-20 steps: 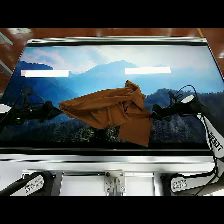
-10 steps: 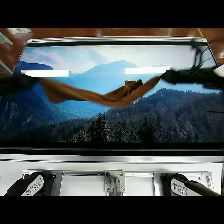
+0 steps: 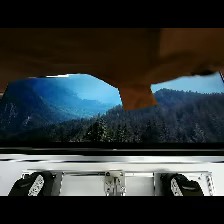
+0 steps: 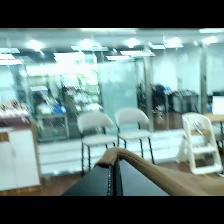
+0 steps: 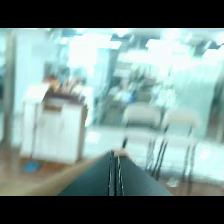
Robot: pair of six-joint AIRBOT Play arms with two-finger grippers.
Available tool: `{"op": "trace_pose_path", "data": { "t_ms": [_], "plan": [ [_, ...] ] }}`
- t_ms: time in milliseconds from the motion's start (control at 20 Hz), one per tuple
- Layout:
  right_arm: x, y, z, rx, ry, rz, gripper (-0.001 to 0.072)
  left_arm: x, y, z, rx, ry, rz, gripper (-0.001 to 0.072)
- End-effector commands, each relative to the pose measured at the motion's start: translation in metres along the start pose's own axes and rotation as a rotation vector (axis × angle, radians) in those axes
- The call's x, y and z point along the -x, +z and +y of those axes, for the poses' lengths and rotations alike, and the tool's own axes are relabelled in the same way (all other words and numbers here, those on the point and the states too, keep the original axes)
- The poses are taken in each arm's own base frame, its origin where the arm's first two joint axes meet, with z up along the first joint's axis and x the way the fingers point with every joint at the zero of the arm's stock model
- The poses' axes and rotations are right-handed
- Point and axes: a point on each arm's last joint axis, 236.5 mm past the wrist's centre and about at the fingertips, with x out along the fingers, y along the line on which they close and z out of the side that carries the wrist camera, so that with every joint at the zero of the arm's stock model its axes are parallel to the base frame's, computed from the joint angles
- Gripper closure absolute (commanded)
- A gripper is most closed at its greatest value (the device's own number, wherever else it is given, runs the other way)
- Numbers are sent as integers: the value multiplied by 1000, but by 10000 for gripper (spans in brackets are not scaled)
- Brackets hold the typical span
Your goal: Fold the shirts.
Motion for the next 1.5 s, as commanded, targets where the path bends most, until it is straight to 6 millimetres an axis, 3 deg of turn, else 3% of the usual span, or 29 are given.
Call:
{"op": "trace_pose_path", "data": {
  "t_ms": [0,100,200,350,400,500,600,700,900,1000,1150,1300,1450],
  "plan": [
    [76,32,-24,97,-201,-21,660,47,12,20,-21,182,39,673],
    [94,34,-28,127,-244,-13,660,54,-8,17,-17,181,130,673],
    [100,24,-36,147,-278,38,660,57,-42,15,-1,169,271,673],
    [86,-27,-42,123,-268,242,660,57,-95,19,28,157,456,673],
    [77,-58,-45,108,-253,362,660,52,-115,23,43,155,509,673],
    [71,-141,-49,71,-217,702,660,43,-171,33,97,154,649,673],
    [77,-228,-53,-2,-196,1058,660,41,-239,41,163,153,813,673],
    [69,-298,-49,-82,-157,1262,660,44,-318,48,245,152,1004,673],
    [17,-427,-30,-241,-58,1347,660,44,-454,52,391,111,1314,673],
    [-10,-484,-20,-292,-40,1362,660,28,-499,54,458,94,1384,673],
    [-51,-562,11,-280,17,1369,660,-13,-555,69,531,103,1392,673],
    [-92,-611,20,-330,-35,1269,660,-51,-591,92,531,137,1352,672],
    [-144,-625,10,-382,-95,1050,660,-91,-613,115,527,196,1215,673]
  ]
}}
